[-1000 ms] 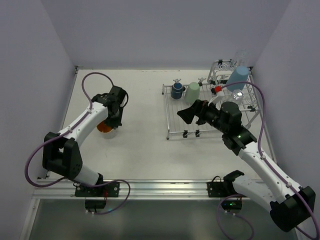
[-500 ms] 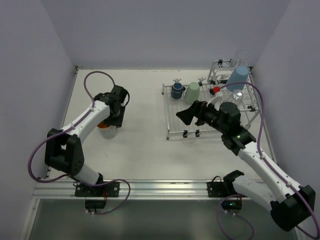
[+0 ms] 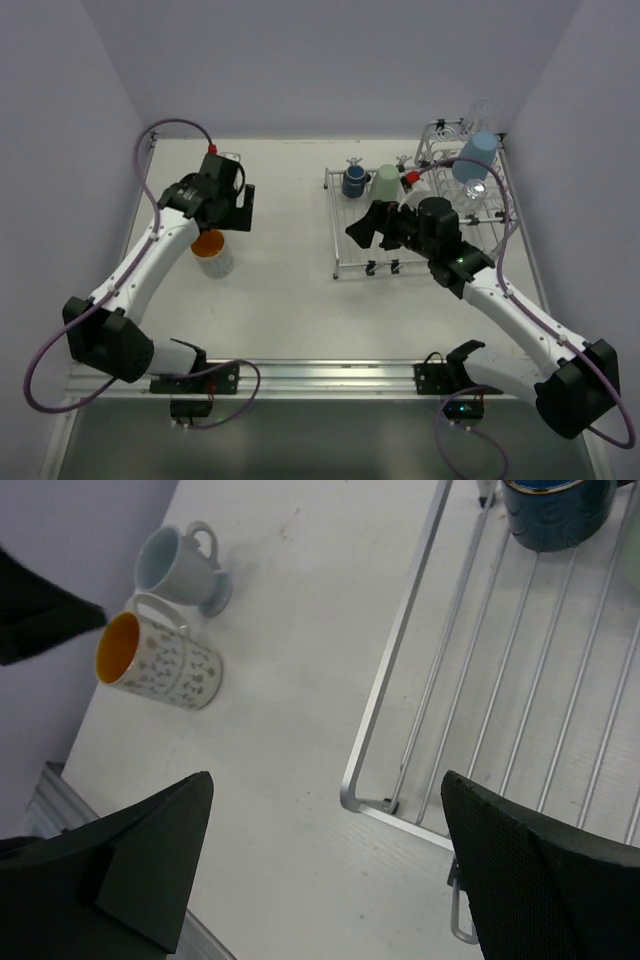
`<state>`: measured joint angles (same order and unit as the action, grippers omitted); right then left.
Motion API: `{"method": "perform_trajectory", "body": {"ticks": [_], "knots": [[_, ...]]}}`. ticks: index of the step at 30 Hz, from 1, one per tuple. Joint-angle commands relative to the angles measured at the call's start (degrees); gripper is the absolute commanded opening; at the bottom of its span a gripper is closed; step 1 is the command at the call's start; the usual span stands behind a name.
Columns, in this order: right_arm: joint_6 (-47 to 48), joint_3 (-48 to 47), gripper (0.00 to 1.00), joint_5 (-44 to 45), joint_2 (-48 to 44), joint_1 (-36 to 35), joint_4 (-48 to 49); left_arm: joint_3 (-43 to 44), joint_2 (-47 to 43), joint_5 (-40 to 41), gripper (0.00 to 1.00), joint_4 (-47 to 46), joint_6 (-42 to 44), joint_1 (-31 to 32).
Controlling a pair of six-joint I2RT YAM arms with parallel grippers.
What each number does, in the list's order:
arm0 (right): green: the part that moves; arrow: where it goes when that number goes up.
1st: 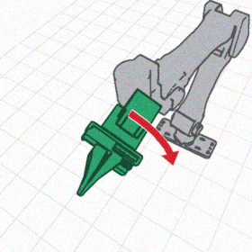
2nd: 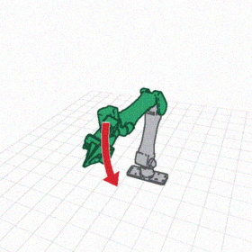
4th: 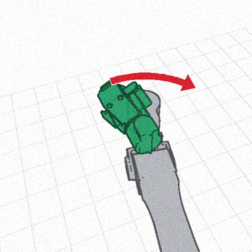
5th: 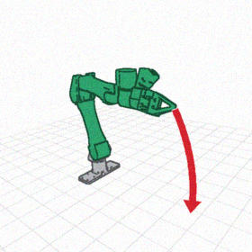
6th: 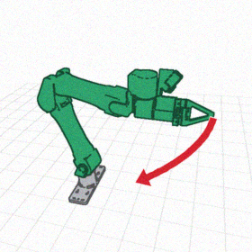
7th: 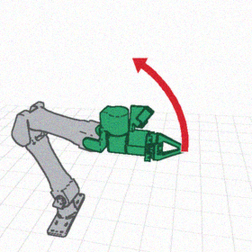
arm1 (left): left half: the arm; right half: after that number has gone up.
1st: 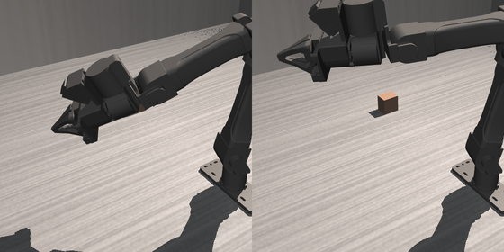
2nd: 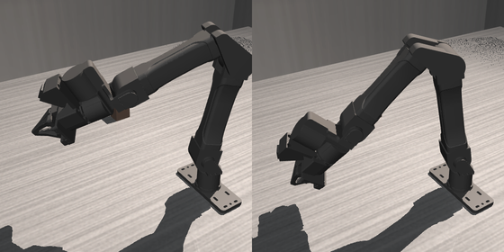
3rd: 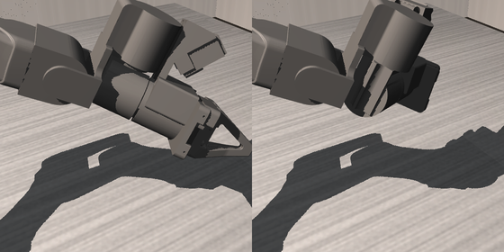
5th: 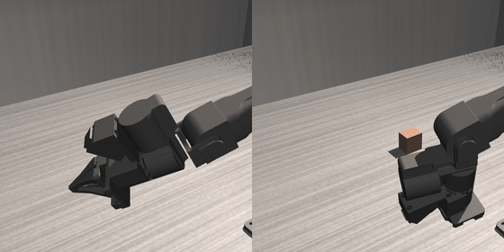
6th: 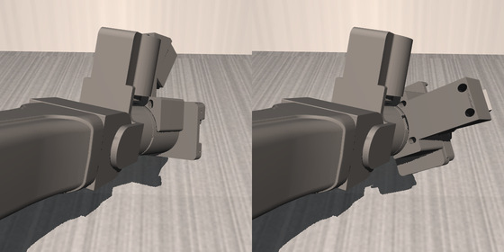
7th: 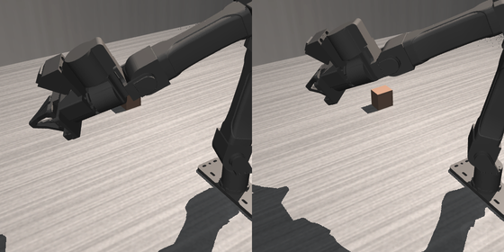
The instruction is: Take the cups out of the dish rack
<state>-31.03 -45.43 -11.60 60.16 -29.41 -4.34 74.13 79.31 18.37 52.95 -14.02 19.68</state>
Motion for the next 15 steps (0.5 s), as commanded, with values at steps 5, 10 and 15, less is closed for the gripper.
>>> {"method": "perform_trajectory", "body": {"ticks": [5,10,15], "knots": [[2.0,-9.1,0.97,16.6,7.7,-4.6,-0.3,1.1,-17.9,-17.3,1.0,-21.7,0.8,0.1],[4.5,-17.1,0.89,27.4,17.8,-7.5,-1.7,-10.8,-25.7,-31.9,1.0,-34.4,-0.4,0.1],[9.5,-30.7,0.77,36.5,28.9,-7.5,-5.8,-21.9,-34.6,-36.1,1.0,-41.1,-0.4,0.3]]}}
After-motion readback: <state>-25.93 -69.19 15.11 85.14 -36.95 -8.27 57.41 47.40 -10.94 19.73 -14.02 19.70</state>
